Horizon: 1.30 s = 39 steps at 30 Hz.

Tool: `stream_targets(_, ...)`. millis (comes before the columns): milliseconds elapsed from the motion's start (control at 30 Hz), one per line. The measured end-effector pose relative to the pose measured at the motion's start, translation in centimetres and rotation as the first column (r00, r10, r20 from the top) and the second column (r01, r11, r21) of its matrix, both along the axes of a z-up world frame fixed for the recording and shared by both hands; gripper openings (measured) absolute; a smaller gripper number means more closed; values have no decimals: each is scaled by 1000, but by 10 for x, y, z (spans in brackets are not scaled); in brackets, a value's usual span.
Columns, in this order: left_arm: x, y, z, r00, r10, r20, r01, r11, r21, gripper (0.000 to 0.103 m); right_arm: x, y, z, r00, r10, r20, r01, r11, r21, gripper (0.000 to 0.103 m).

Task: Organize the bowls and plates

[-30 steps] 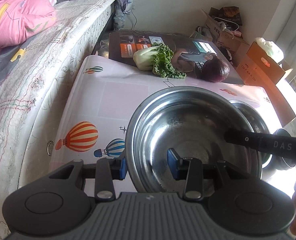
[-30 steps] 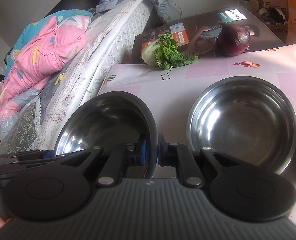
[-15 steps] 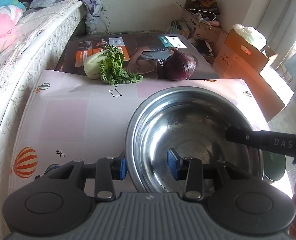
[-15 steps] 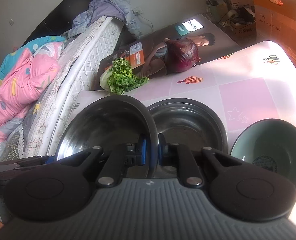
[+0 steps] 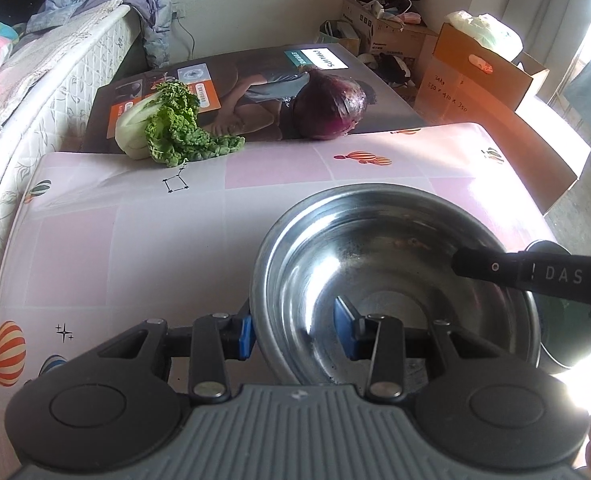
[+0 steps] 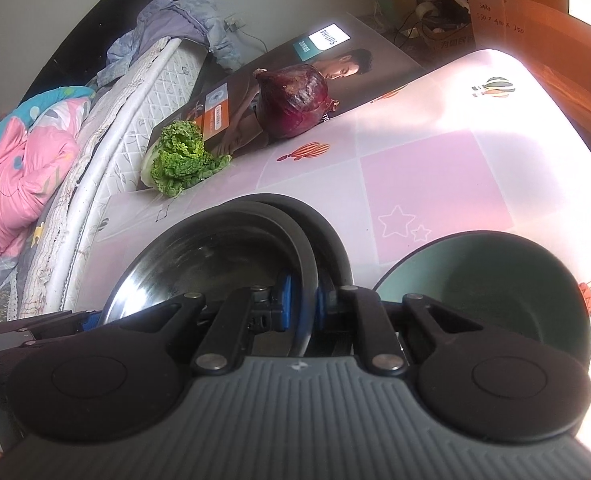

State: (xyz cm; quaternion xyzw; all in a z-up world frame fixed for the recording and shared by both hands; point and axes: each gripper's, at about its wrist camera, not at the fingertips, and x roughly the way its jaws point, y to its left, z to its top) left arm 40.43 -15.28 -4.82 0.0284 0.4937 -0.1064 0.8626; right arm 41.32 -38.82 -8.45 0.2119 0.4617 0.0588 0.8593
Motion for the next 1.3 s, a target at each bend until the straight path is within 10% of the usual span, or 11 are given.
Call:
stream_targets(567, -22, 8, 27, 996, -23, 90, 28, 998, -53, 59, -5, 19, 27, 997, 20, 75, -15, 997, -77, 54)
stream_targets(1300, -72, 31, 60, 994, -42, 102, 52, 993, -101, 68, -78, -28, 88, 985, -37, 167, 47, 997, -54, 56)
